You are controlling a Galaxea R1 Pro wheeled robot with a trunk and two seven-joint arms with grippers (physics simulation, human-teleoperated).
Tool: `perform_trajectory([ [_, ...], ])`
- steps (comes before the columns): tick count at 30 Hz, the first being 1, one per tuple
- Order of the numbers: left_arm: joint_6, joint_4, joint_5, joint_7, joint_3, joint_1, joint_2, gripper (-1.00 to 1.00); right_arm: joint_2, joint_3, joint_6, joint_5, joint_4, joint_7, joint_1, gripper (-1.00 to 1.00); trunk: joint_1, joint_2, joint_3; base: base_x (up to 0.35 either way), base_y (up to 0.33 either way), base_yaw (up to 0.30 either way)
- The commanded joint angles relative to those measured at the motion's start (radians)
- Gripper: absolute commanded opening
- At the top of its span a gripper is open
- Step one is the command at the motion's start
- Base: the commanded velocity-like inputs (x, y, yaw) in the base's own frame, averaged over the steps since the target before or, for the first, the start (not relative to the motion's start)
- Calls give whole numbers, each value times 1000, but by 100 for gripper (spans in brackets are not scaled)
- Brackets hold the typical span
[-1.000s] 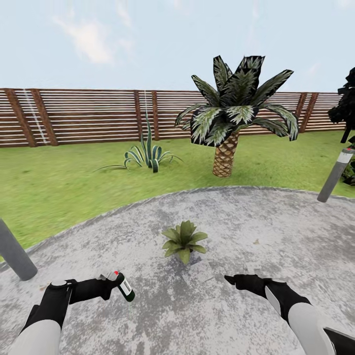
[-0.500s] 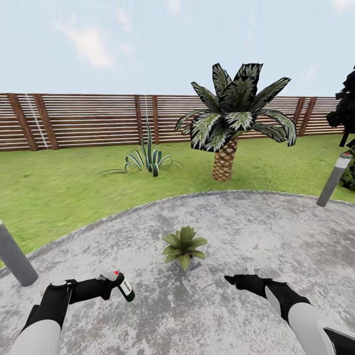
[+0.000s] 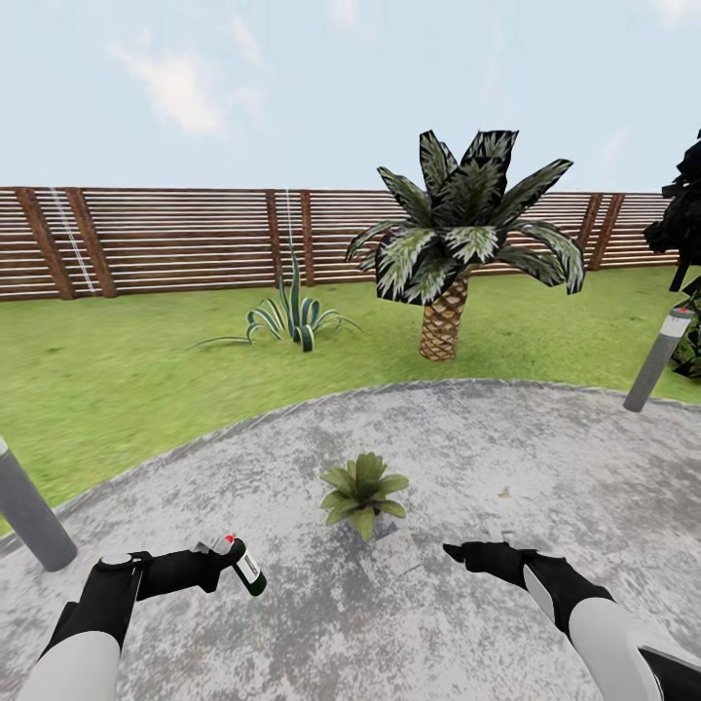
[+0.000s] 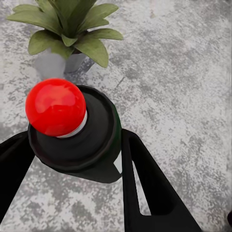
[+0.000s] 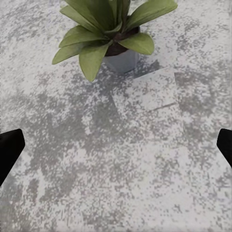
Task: Pick up the pesticide atomizer in the garden and spray insectifuge to fully cover both potted plants in the garden.
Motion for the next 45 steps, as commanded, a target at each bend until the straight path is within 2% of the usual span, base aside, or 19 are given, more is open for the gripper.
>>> perform_trajectory([
  [1, 9, -1, -4, -5, 4, -1, -1, -100, 0, -9, 7, 7, -2, 6, 0, 100, -4, 7, 2, 0, 0, 0],
  [7, 9, -1, -4, -5, 5, -1, -1, -100, 0, -9, 8, 8, -2, 6, 0, 100, -27, 49, 21, 0, 0, 0],
  [19, 9, -1, -5, -6, 4, -1, 1, -100, 0, -11, 5, 7, -2, 4, 0, 100, -27, 49, 21, 14, 0, 0],
  [35, 8, -1, -6, -5, 4, -1, 2, -100, -3, -17, 5, 6, -2, 4, 0, 100, -27, 49, 21, 315, -7, 0],
  [45, 9, -1, -6, -5, 4, -1, 2, -100, -7, -17, 4, 2, -2, 3, 0, 100, -27, 49, 21, 308, -175, 0],
])
